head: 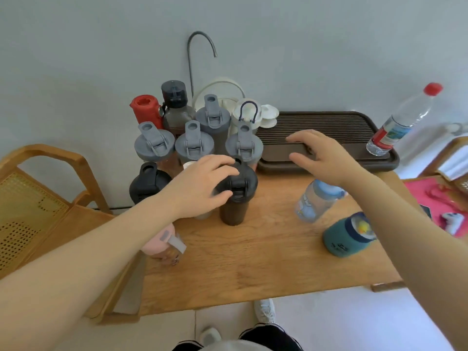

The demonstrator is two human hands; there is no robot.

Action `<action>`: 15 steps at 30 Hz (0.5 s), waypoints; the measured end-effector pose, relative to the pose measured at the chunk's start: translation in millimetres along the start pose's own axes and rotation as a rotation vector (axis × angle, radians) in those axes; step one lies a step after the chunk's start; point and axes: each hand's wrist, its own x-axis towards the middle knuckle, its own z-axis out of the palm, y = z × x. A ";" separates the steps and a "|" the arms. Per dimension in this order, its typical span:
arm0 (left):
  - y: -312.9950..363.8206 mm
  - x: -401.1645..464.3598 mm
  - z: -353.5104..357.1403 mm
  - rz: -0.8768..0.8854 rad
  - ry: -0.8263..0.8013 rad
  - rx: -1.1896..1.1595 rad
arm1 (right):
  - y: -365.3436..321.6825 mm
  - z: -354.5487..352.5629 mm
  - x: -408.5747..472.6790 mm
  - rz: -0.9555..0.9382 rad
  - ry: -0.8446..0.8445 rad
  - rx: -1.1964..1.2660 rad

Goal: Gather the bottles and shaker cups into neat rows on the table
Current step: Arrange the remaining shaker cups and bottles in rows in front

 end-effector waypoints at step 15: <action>76.7 -2.2 44.6 0.032 0.062 -0.085 | 85.1 48.2 -139.0 0.700 -0.001 -0.069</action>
